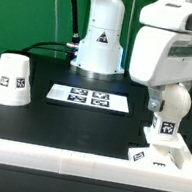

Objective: Assemble lamp

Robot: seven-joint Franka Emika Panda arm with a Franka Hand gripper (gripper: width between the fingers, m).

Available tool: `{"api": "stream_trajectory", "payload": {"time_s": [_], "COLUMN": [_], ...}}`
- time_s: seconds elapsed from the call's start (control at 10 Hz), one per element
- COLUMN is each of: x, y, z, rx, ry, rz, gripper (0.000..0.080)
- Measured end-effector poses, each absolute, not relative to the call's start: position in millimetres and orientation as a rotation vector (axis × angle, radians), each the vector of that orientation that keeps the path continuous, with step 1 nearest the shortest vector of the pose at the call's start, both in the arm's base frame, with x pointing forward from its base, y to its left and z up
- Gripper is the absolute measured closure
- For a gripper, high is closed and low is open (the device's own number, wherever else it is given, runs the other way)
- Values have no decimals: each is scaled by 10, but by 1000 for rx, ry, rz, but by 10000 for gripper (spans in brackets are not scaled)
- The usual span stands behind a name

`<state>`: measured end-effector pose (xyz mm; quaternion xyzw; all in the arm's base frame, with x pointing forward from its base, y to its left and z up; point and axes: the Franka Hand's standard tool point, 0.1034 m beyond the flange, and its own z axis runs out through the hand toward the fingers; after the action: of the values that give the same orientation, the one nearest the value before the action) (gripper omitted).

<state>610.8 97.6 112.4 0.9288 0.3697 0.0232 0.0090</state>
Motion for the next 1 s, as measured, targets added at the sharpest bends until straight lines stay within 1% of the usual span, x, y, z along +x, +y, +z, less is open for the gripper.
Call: {"api": "stream_trajectory", "payload": {"time_s": [0.3, 1.0], "x": [6108, 6119], "y": [979, 971], "z": [1124, 1135], "rx": [3055, 3143], "ry": [685, 25], "rz": [78, 86], "gripper": [222, 220]}}
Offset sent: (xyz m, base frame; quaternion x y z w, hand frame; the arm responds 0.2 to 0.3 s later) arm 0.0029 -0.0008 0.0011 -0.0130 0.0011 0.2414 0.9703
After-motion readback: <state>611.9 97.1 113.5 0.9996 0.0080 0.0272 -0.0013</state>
